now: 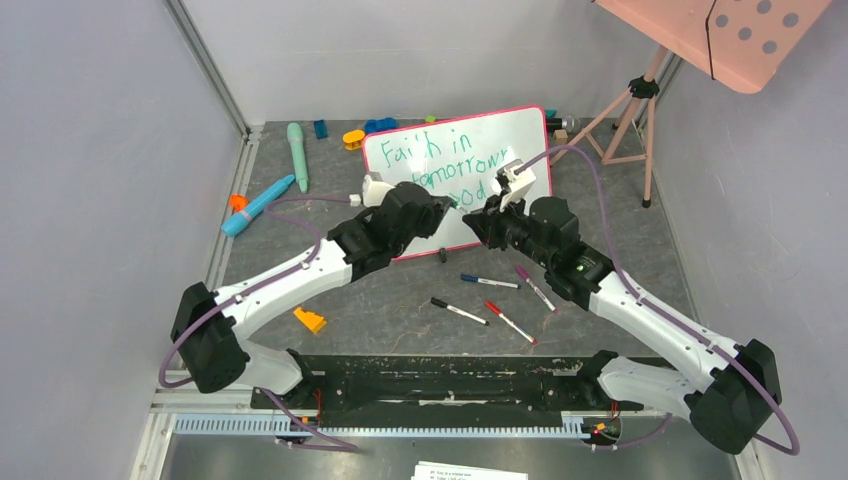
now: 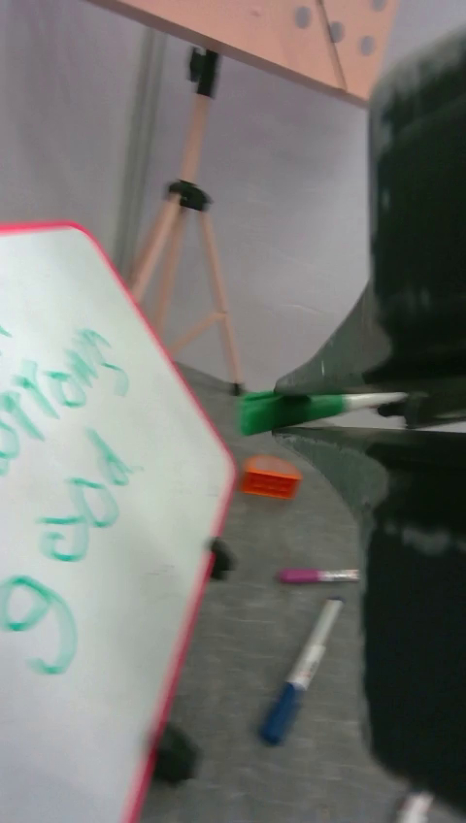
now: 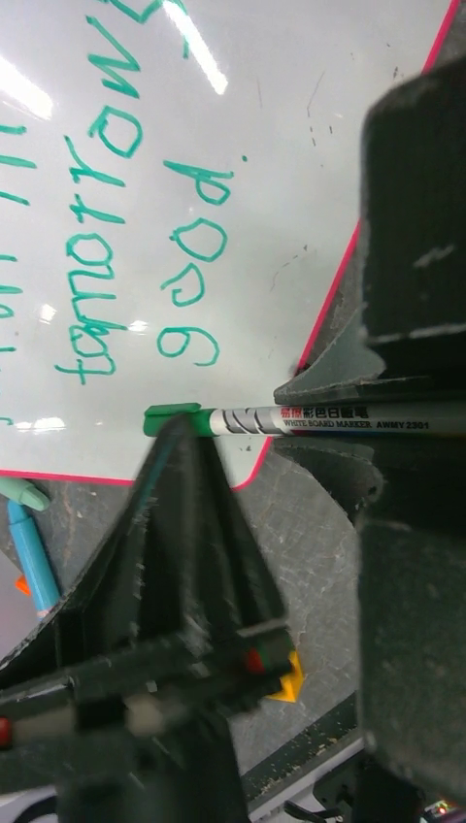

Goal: Write a sentence on the whiteboard
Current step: Place the whiteboard marker at the center of the board.

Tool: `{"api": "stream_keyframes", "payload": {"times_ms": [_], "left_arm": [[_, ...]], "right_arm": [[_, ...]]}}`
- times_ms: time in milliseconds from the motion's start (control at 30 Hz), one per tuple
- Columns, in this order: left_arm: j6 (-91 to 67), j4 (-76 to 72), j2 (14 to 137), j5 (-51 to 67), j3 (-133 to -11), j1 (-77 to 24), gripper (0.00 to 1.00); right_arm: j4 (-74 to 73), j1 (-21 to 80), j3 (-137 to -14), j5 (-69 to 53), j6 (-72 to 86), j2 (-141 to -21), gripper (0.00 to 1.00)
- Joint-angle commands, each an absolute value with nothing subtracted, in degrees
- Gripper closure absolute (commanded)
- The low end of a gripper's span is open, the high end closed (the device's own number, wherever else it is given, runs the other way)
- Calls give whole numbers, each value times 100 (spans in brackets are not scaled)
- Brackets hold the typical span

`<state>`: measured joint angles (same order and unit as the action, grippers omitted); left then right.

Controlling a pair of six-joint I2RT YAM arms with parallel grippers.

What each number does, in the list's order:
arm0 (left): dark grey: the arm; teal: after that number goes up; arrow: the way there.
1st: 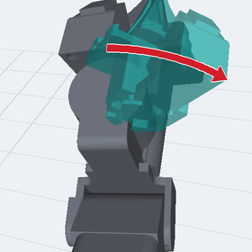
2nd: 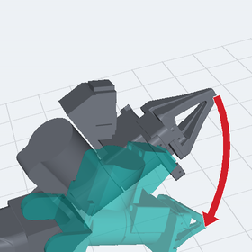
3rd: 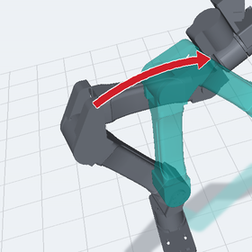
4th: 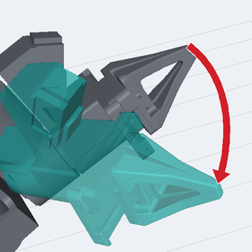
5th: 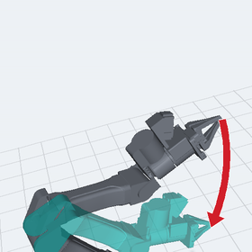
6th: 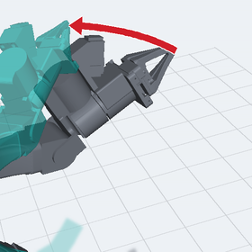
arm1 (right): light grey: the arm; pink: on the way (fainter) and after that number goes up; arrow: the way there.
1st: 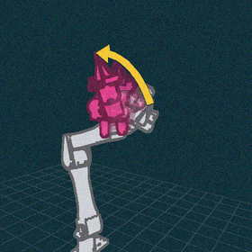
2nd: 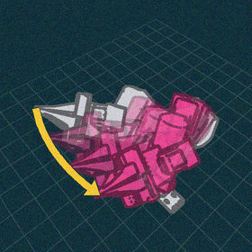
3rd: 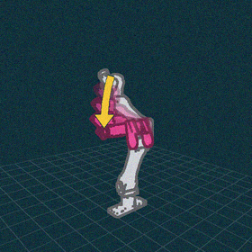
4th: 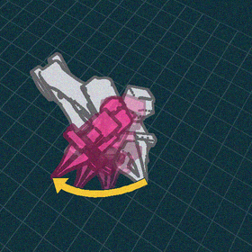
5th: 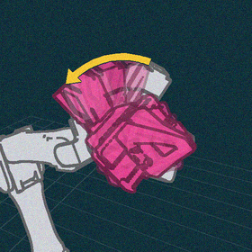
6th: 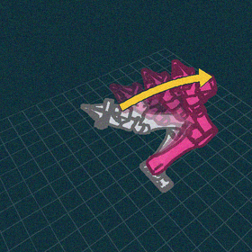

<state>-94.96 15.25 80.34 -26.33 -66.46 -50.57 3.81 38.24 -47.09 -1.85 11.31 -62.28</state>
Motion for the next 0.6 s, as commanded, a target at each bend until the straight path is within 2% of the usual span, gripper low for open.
{"api": "stream_keyframes", "payload": {"times_ms": [0, 33, 200, 333, 567], "left_arm": [[-8910, 1378, 7430, -758, -6451, -5649, 62], [-8839, 1367, 7326, -748, -6283, -5546, 49], [-8184, 1928, 6581, -1152, -5622, -5000, 12], [-7585, 2007, 5800, -1459, -4976, -4615, 1], [-5893, 2174, 5351, -1320, -4535, -4518, 0]], "right_arm": [[294, 3738, -4877, -280, 1175, -6276, 100], [183, 3701, -4816, -361, 1217, -6196, 100], [-308, 3291, -4138, -1030, 1643, -5582, 100], [-700, 3034, -3487, -1567, 1881, -5382, 100], [-411, 2877, -2949, -2046, 2387, -5935, 100]]}}
